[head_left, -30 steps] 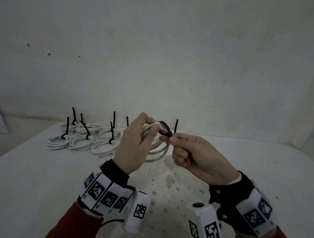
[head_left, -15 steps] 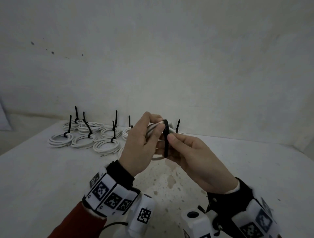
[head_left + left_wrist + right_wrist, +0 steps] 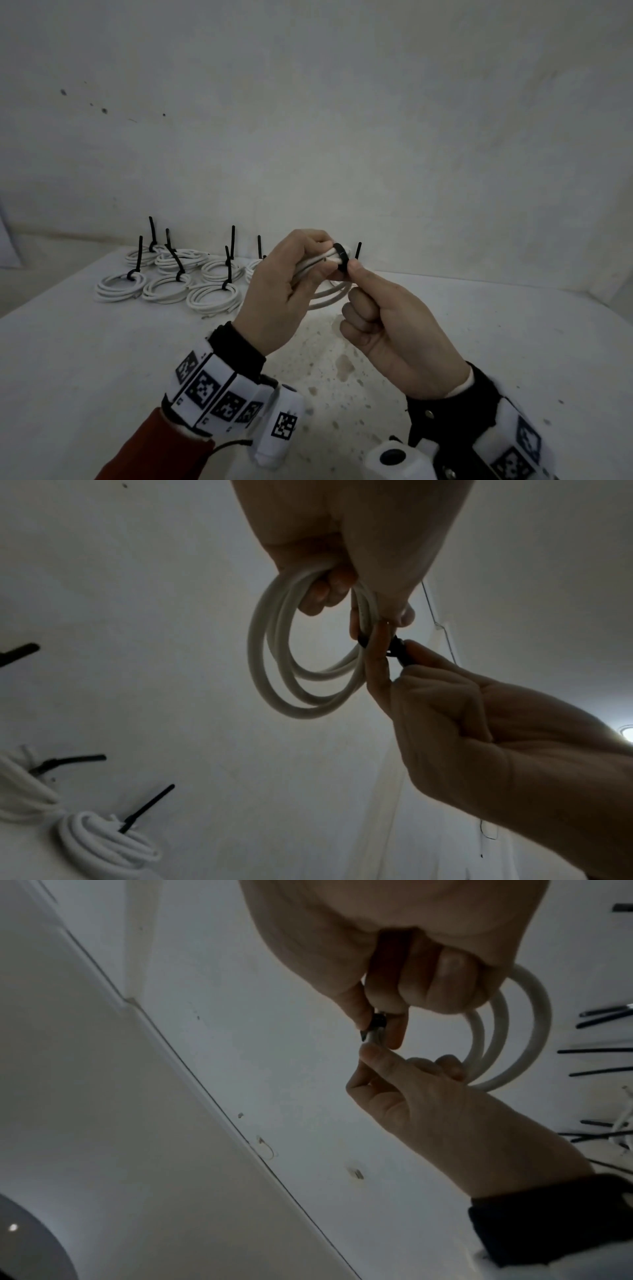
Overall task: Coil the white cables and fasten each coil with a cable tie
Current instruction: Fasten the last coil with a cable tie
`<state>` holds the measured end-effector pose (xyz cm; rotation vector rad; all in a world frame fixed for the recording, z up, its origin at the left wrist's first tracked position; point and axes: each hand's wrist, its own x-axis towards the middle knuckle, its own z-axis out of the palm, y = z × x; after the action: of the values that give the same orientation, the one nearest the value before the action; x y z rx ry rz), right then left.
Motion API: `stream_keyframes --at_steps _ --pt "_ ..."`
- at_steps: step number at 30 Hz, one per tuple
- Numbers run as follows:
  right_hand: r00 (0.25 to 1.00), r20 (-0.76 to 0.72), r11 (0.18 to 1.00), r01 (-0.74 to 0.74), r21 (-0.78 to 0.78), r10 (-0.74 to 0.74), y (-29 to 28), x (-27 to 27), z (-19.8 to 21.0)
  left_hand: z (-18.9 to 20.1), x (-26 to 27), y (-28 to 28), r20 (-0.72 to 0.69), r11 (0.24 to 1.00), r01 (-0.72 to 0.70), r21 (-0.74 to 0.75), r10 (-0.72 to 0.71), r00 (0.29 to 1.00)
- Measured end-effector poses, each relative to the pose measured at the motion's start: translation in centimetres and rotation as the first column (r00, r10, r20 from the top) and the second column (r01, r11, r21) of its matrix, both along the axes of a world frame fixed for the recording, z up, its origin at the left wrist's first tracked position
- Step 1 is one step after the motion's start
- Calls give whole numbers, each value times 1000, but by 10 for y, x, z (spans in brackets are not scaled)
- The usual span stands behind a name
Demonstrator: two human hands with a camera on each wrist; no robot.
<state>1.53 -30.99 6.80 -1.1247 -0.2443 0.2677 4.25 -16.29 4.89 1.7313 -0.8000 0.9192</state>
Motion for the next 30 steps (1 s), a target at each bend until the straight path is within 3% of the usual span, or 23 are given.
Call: stream_keyframes --at_steps 6,10,13,23,28,30 --pt "994 17 994 -111 -20 112 -4 6 -2 3 1 9 70 995 -40 86 34 997" --pt "988 53 983 -141 -119 148 -10 9 -1 4 2 12 129 988 -49 148 30 991" --pt "985 10 985 -174 24 173 -6 7 0 7 1 13 158 987 -32 159 7 987" --pt "992 -114 994 -36 99 47 -2 5 -1 2 4 14 154 973 -56 223 21 988" --pt "986 -166 998 6 65 5 -2 6 -4 -1 7 15 191 954 -95 285 40 981" --pt "992 -129 1000 4 -22 -6 -2 6 -3 -2 8 15 151 962 -107 251 70 986"
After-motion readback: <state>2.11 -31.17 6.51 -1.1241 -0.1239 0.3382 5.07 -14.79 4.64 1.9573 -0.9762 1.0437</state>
